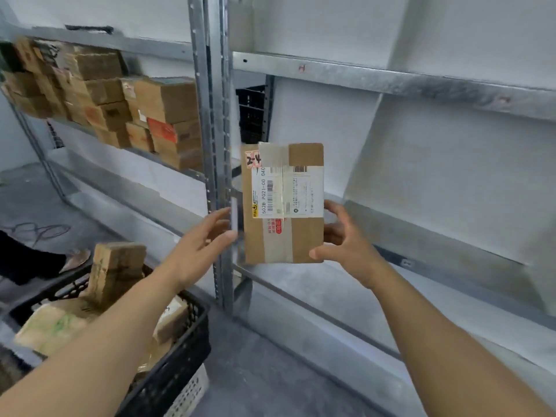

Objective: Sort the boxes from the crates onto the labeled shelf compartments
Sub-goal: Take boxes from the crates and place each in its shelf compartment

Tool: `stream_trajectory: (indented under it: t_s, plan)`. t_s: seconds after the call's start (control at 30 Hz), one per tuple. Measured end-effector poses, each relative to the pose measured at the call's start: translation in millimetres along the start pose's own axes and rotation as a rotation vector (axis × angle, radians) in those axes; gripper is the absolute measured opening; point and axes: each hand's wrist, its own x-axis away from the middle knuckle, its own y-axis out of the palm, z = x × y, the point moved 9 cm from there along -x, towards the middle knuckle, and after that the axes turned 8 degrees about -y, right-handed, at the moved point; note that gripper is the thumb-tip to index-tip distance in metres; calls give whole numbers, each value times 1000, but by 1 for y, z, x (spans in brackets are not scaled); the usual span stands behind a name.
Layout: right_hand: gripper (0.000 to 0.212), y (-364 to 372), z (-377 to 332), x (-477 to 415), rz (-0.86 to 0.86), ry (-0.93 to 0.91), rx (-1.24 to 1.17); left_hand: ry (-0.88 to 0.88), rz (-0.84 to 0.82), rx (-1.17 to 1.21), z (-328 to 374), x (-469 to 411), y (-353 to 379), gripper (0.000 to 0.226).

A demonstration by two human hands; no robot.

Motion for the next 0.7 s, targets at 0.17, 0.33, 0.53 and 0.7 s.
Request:
stream_trajectory:
  t_s: [0.17,0.33,0.53,0.7]
  plan:
    - [89,-90,-4,93,167,23,41,109,-30,-244,55,22,80,72]
    - [88,-165,-16,184,308,25,96,270,-74,-393,126,59,162,78]
    - [87,-244,-32,295,477,14,148,420,-145,-417,210,112,249,79]
    - [86,-295,-45,380,643,17,214,545,-228,-355,268,153,316,80]
